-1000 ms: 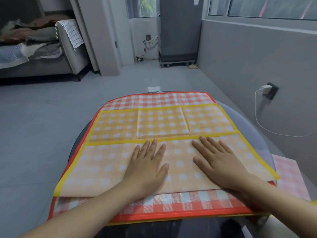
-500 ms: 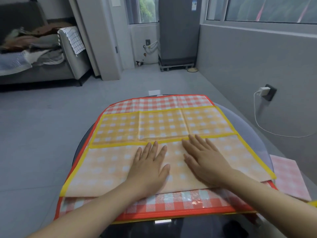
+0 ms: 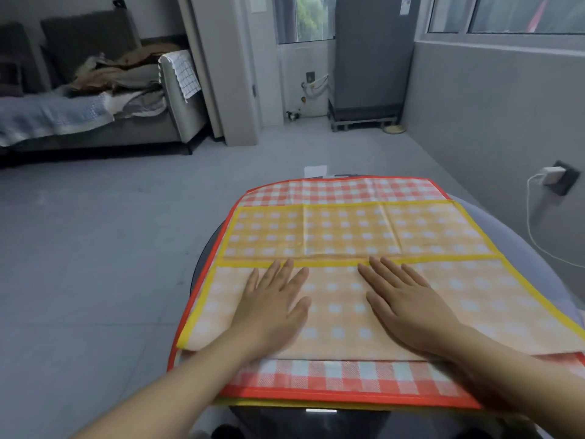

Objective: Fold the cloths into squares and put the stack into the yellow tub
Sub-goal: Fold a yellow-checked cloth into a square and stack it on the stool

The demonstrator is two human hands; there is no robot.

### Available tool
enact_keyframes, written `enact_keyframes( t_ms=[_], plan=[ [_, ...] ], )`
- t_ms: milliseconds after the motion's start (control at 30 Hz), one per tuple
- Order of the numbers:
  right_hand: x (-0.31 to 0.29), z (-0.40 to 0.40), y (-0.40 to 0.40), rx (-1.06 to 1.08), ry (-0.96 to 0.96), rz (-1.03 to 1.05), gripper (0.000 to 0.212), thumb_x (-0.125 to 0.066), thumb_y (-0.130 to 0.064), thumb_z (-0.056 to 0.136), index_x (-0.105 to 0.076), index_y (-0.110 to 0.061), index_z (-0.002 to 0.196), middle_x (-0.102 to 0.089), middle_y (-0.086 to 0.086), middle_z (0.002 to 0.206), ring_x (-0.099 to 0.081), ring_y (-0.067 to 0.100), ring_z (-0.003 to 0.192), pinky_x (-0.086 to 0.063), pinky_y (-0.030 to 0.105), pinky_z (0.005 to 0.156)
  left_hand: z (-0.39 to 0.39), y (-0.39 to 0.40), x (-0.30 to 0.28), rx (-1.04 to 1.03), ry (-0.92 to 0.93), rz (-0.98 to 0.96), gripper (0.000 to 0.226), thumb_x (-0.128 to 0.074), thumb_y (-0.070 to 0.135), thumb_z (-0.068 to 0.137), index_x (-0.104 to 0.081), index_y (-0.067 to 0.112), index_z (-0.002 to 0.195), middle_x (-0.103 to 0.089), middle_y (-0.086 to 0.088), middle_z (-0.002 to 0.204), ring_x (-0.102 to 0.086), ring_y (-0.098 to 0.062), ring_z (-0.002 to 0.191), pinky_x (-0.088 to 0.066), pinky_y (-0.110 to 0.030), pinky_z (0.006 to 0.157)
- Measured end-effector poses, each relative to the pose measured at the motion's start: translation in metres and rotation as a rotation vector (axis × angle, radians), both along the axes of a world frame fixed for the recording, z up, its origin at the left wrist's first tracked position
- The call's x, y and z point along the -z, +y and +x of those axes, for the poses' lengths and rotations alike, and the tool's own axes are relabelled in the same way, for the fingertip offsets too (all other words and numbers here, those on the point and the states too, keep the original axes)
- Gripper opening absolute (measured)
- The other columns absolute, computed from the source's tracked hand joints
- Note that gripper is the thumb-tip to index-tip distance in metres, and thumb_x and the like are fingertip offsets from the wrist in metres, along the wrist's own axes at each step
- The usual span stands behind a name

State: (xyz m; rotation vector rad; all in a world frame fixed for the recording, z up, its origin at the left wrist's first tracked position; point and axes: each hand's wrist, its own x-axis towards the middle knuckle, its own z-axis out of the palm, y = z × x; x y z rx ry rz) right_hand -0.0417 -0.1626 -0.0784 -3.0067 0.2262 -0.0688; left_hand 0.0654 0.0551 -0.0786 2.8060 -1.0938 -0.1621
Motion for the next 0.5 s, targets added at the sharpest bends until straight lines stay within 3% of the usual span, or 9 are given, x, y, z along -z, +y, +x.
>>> enact_keyframes(
  t_ms=[133,233,300,500],
  plan=[
    [0.001,0.0,-0.001,-0.001,-0.005,-0.003,0.086,0.02,-0.058,0.069,-0.001,-0.034,0.149,0.005,-0.009,0.157,0.01,0.005,0.143,0.009,0.027,0.115,0.015,0.026,0.0,-0.062,0.0,0.005,0.057,-0.015,0.054,0.097,0.003,0.04,0.149,0.016,0.014,0.157,0.021,-0.004,0.142,0.014,-0.039,0.117],
    [0.002,0.001,-0.001,0.002,-0.008,-0.024,0.098,0.032,-0.069,0.063,-0.001,-0.034,0.148,0.004,-0.01,0.157,0.01,0.006,0.144,0.01,0.026,0.114,0.019,0.031,-0.001,-0.067,0.018,0.002,0.057,-0.014,0.054,0.097,0.003,0.039,0.15,0.016,0.014,0.157,0.022,-0.004,0.142,0.014,-0.039,0.117],
    [-0.001,0.002,0.001,0.008,-0.003,-0.016,0.095,0.027,-0.067,0.065,-0.003,-0.034,0.149,0.002,-0.008,0.158,0.007,0.008,0.145,0.008,0.027,0.115,0.017,0.029,-0.003,-0.064,0.033,-0.004,0.057,-0.014,0.053,0.098,0.002,0.037,0.15,0.016,0.012,0.157,0.023,-0.004,0.142,0.015,-0.04,0.116],
    [-0.02,0.022,-0.007,-0.009,-0.095,0.042,0.088,0.008,-0.06,0.072,-0.032,-0.028,0.144,-0.03,-0.004,0.152,-0.019,0.014,0.142,-0.017,0.029,0.113,0.026,0.008,-0.019,-0.065,0.052,-0.093,0.054,-0.019,0.046,0.1,-0.013,0.029,0.151,0.004,0.004,0.16,0.012,-0.007,0.145,0.012,-0.039,0.117]
  ],
)
